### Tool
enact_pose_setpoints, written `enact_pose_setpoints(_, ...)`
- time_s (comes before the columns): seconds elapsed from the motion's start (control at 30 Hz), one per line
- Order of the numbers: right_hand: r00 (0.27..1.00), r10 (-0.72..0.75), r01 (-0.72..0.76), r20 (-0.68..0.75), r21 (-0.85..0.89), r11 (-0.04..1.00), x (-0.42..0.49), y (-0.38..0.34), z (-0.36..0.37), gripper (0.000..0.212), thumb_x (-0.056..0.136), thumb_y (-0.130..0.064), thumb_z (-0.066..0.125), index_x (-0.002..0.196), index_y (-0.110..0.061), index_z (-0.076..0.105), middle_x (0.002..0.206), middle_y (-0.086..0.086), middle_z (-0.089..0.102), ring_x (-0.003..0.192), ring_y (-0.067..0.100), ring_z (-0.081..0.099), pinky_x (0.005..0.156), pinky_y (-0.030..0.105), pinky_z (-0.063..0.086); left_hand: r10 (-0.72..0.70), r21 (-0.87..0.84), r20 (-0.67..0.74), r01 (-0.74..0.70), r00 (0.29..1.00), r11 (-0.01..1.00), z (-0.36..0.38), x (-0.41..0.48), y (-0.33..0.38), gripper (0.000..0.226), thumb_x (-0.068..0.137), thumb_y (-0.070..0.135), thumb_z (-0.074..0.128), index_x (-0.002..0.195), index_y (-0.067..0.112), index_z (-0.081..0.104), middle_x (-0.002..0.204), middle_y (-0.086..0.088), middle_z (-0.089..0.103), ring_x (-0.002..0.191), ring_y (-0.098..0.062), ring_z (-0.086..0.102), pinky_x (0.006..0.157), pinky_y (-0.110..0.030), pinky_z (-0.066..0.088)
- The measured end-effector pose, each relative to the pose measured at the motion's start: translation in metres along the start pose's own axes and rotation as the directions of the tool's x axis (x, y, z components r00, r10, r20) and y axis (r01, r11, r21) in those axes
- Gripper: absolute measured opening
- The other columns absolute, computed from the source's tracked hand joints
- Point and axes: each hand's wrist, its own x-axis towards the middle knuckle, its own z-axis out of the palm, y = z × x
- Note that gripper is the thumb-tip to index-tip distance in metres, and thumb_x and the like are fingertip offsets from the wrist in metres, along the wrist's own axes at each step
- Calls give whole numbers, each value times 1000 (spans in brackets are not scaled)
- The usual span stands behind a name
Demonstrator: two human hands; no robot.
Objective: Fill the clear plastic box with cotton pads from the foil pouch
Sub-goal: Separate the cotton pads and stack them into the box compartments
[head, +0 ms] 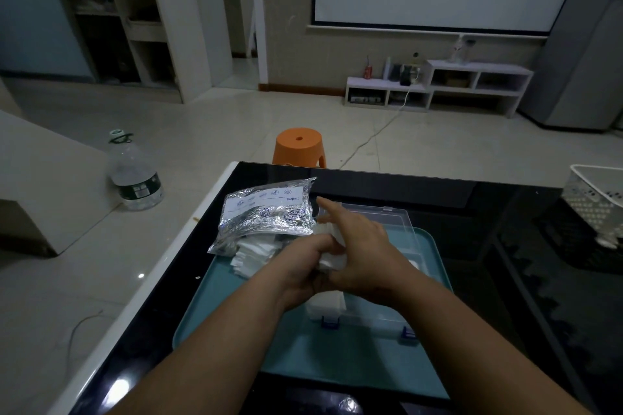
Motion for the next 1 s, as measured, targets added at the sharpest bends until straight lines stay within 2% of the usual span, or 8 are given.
enact_pose_setpoints(0.17,996,77,-69,-40,177,982,-2,10,-11,98,76,-17,68,150,-43,9,153,-7,34,139,22,30,115,50,28,34,1,-161,-35,986,999,-11,9,6,13,86,11,58,99,10,61,77,-6,66,64,-18,61,58,-28,48)
enact_pose_setpoints(0.27,977,193,-169,-92,223,960,-1,17,-10,85,81,-11,62,147,-43,19,149,-6,40,124,20,45,105,49,43,77,81,-252,-58,965,995,-20,14,8,8,83,9,65,88,12,61,80,-7,60,69,-20,57,56,-27,47)
enact_pose_setpoints(0.4,934,345,-293,-99,345,892,1,22,-9,43,91,-15,58,131,-25,46,128,3,57,110,17,55,94,36,49,111,232,-240,-55,964,971,-26,12,11,11,81,2,69,90,5,64,78,-11,64,64,-18,59,56,-25,50)
enact_pose_setpoints(0.47,909,416,-364,-33,423,830,1,23,-5,23,91,-25,62,112,-22,52,112,5,63,97,20,61,88,40,54,102,292,-204,-39,974,956,-28,9,13,17,81,0,69,98,1,65,77,-10,66,60,-16,57,53,-24,48)
enact_pose_setpoints(0.6,891,442,-425,106,538,728,2,17,7,25,86,-27,71,89,-9,54,96,15,67,81,27,67,69,36,59,63,320,-167,-7,984,947,-30,7,12,36,80,-7,69,110,7,55,84,-12,65,62,-18,58,54,-26,50)
enact_pose_setpoints(0.73,874,469,-457,124,535,711,2,16,11,26,82,-11,76,76,-12,51,82,16,64,61,24,62,57,33,57,61,404,-185,19,981,914,-32,8,7,33,84,-3,66,105,11,45,68,-11,56,48,-17,52,53,-32,53)
enact_pose_setpoints(0.93,855,485,-511,184,464,723,2,17,19,16,85,-3,69,76,-10,58,74,13,62,55,22,61,60,36,61,219,692,-168,-43,961,721,-31,11,1,26,82,-7,65,77,11,48,68,-14,55,53,-23,56,58,-39,56)
enact_pose_setpoints(1.0,851,486,-524,200,404,750,2,17,21,17,86,0,64,75,-13,61,71,10,60,55,20,59,54,32,58,232,760,-154,-35,960,649,-32,11,-2,22,80,-6,68,75,10,54,69,-15,60,55,-24,60,62,-43,58)
